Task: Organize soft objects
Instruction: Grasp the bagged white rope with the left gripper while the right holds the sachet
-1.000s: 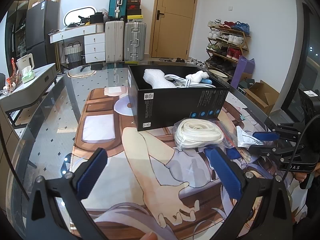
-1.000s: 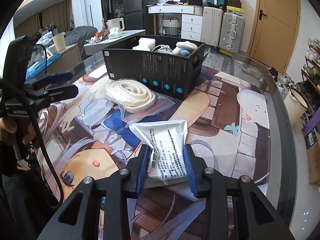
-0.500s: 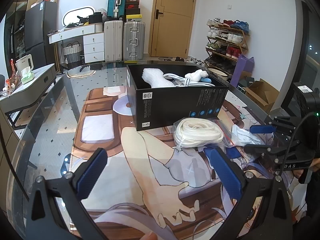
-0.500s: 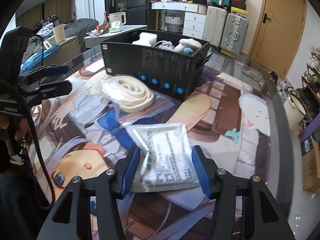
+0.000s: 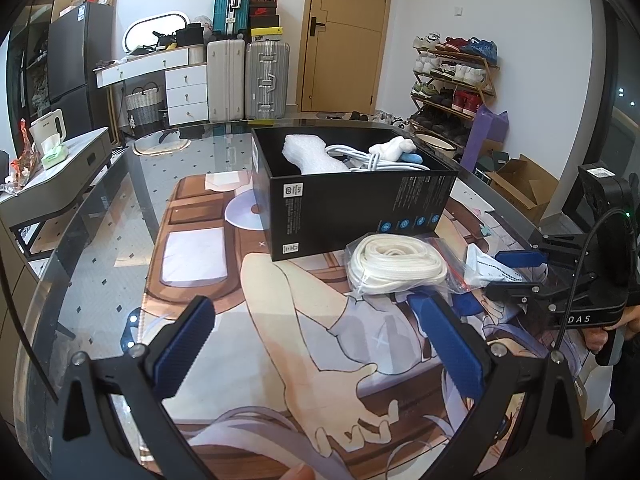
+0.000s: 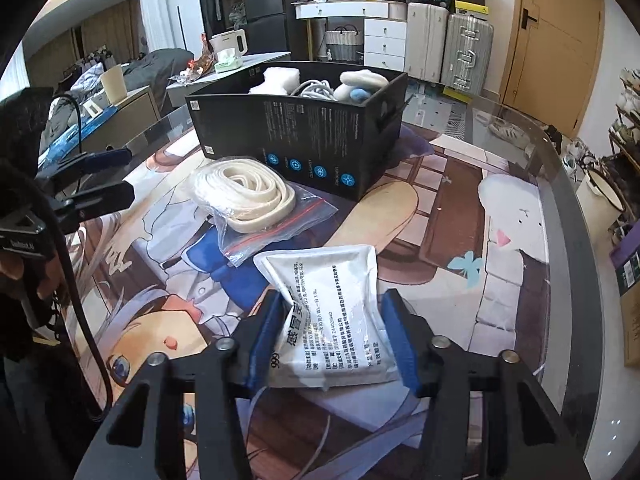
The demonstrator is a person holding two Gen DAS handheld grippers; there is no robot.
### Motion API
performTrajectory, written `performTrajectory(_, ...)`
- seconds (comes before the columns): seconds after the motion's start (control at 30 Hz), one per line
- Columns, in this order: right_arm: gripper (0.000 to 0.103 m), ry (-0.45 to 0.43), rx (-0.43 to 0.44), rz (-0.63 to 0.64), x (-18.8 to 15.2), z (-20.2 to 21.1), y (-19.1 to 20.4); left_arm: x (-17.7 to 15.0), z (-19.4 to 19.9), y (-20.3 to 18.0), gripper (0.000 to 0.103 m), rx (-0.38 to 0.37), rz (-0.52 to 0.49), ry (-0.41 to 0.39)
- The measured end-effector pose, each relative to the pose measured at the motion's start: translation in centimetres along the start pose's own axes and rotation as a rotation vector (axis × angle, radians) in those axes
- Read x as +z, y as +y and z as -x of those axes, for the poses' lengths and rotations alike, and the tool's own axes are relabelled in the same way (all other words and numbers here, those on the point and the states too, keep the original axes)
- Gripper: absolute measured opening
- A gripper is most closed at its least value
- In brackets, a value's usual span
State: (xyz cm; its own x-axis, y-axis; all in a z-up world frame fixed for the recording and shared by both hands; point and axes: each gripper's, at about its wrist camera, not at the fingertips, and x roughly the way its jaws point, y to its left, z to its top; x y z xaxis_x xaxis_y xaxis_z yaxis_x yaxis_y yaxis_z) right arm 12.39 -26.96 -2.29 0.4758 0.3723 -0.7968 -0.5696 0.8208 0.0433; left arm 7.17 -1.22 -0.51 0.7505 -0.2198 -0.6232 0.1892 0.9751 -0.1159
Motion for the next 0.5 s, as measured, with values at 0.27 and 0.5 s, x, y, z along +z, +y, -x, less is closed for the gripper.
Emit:
performTrajectory(0.27, 0.035, -0.036, 0.007, -0.033, -1.1, 1.0, 0.2, 0.2, -0.5, 0.3, 0.103, -0.023, 0.014, 0.02)
performTrajectory(0.5, 0.034, -0.093, -0.01, -0.059, -1.0, 2.8, -0.4, 1.0, -1.4, -0.5, 0.103, -0.083, 0.053, 0.059)
